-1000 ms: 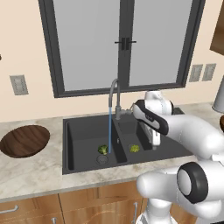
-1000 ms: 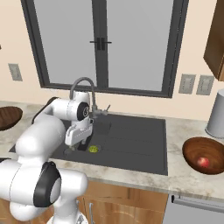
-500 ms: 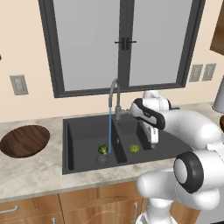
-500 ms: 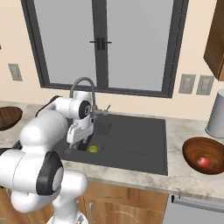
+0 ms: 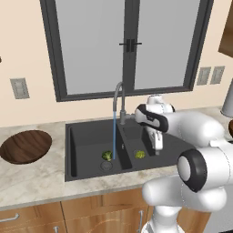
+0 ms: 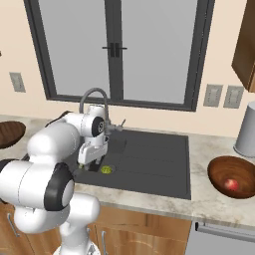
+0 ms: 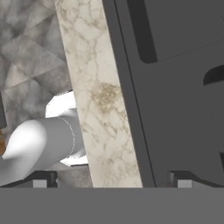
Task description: Pick the broccolis from the sink and place them in one bowl. Place the peach in the other bowl. Then turn off the sink faucet.
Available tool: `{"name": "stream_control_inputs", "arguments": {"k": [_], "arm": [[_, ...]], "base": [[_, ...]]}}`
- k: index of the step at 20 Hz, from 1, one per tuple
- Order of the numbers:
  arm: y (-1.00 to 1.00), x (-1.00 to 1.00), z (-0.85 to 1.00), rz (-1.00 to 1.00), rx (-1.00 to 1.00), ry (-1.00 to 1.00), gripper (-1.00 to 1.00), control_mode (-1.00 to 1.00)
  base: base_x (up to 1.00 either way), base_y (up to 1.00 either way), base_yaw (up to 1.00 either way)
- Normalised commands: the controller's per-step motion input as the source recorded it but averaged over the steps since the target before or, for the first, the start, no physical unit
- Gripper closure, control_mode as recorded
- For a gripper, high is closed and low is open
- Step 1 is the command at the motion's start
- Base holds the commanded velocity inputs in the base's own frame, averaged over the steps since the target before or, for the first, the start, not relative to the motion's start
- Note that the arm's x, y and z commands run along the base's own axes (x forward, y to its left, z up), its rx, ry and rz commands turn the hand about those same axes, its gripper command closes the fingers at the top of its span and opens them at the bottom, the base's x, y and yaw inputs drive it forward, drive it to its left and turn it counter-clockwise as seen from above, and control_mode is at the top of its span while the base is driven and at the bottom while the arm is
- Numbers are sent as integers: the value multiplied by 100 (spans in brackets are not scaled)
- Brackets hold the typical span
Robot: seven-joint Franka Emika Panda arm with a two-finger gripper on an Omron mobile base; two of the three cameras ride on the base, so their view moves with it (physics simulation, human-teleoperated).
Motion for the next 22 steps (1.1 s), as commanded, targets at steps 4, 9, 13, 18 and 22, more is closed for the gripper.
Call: {"name": "stream_control_inputs", "arguments": {"k": [4, 9, 13, 18, 22], "arm": [[0, 13, 0, 0, 0, 0, -100, -100], [0, 4, 0, 0, 0, 0, -100, -100], [0, 5, -2, 0, 0, 0, -100, -100], [0, 0, -5, 0, 0, 0, -100, -100], [0, 1, 0, -1, 0, 0, -100, -100]], "base": [[0, 0, 0], [0, 0, 0], [0, 0, 0], [0, 0, 0], [0, 0, 0]]}}
